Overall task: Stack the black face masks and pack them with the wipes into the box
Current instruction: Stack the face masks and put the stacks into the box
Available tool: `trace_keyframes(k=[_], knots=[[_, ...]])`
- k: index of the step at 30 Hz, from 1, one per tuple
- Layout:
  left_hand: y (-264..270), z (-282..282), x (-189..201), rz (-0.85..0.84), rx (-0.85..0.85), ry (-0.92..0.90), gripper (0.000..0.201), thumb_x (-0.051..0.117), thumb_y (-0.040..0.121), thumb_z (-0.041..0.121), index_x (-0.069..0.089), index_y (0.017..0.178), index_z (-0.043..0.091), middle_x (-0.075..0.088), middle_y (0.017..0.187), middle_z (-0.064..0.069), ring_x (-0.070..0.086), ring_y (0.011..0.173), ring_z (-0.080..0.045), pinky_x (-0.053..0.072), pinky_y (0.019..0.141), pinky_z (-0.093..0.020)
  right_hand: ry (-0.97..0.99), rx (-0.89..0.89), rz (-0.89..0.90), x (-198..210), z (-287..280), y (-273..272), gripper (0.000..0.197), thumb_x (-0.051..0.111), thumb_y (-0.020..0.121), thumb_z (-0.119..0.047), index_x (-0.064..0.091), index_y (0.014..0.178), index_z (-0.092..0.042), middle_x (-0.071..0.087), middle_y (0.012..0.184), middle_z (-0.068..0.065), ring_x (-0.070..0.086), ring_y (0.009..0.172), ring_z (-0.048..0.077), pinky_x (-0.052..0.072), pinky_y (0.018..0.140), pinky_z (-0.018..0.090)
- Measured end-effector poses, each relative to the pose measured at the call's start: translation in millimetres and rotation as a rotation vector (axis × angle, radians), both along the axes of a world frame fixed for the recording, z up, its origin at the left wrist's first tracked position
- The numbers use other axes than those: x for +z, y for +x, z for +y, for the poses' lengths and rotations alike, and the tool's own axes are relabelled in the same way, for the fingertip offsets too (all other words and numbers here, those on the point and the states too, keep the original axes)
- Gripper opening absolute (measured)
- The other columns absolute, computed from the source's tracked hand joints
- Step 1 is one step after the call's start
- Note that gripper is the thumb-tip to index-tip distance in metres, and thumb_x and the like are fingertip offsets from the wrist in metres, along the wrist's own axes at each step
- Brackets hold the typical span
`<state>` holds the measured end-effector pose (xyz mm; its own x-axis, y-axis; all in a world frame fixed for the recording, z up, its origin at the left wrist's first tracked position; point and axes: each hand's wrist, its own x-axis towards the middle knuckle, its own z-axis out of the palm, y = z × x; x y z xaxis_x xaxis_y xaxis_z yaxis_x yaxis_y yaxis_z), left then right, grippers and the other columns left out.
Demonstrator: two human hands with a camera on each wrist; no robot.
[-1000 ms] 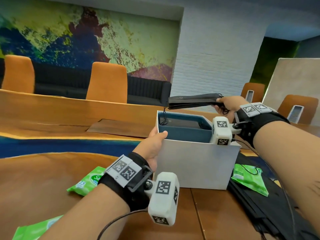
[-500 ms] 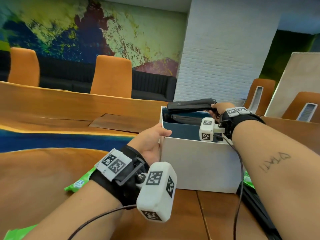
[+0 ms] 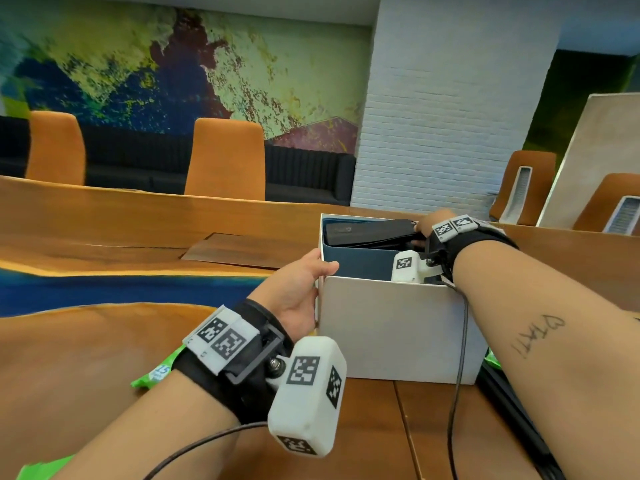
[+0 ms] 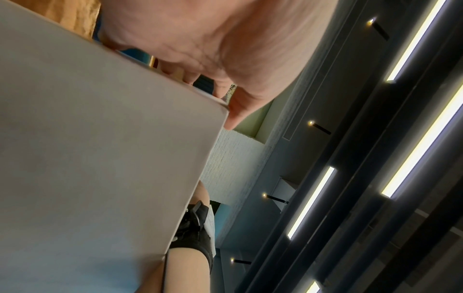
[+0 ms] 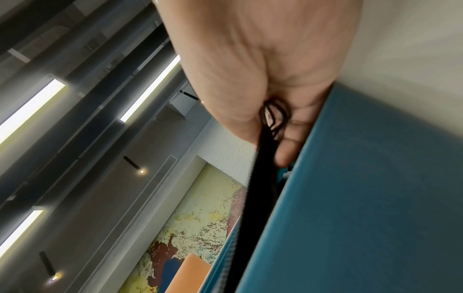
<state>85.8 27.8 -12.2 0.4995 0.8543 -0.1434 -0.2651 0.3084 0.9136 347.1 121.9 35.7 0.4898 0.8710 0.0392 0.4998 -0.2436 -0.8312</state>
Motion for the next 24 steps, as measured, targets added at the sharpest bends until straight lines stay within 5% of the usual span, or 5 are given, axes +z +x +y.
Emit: trace_keyframes(k=[3, 10, 17, 21, 24], knots=[[0, 2, -2, -0.003, 0.004, 0.007, 0.054, 0.045, 0.098, 0.019, 0.029, 0.147, 0.035, 0.041, 0.145, -0.007, 0.056, 0.108, -0.022, 0.052, 0.063, -0.037, -0.188, -0.066, -0.425, -6, 18, 12, 0.031, 0.06, 0.083, -0.034, 0.065, 0.104, -0.012, 0.053, 0.073, 0.001, 0.057, 0.077, 0.028, 0.054, 0.082, 0.036], [0, 1, -1, -0.006, -0.003, 0.029, 0.044, 0.042, 0.1, 0.019, 0.039, 0.141, 0.032, 0.052, 0.131, -0.008, 0.059, 0.096, -0.02, 0.056, 0.055, -0.031, -0.247, -0.047, -0.599, 4, 5, -12, 0.014, 0.058, 0.088, -0.023, 0.065, 0.091, -0.012, 0.053, 0.071, 0.002, 0.057, 0.078, 0.025, 0.051, 0.072, 0.026], [0, 1, 0, -0.003, -0.003, 0.016, 0.04, 0.043, 0.099, 0.017, 0.043, 0.137, 0.03, 0.048, 0.136, -0.009, 0.058, 0.098, -0.021, 0.054, 0.062, -0.037, 0.016, -0.092, -0.329, 45, -7, -4, 0.039, 0.062, 0.086, -0.023, 0.058, 0.122, -0.01, 0.062, 0.115, 0.008, 0.062, 0.104, 0.026, 0.053, 0.088, 0.034], [0, -5, 4, 0.011, 0.019, 0.014, 0.044, 0.044, 0.099, 0.017, 0.037, 0.14, 0.031, 0.049, 0.131, -0.008, 0.059, 0.095, -0.021, 0.054, 0.06, -0.037, 0.226, -0.111, -0.078, 82, -13, 13, 0.046, 0.064, 0.07, -0.03, 0.062, 0.112, -0.012, 0.062, 0.103, 0.003, 0.063, 0.094, 0.023, 0.055, 0.082, 0.035], [-1, -12, 7, 0.057, 0.045, 0.026, 0.036, 0.044, 0.1, 0.017, 0.042, 0.135, 0.025, 0.051, 0.123, -0.006, 0.058, 0.094, -0.02, 0.054, 0.062, -0.038, 0.283, -0.067, 0.051, 103, -26, 17, 0.009, 0.057, 0.077, -0.026, 0.054, 0.082, -0.02, 0.06, 0.077, 0.001, 0.058, 0.067, 0.014, 0.052, 0.058, 0.019]])
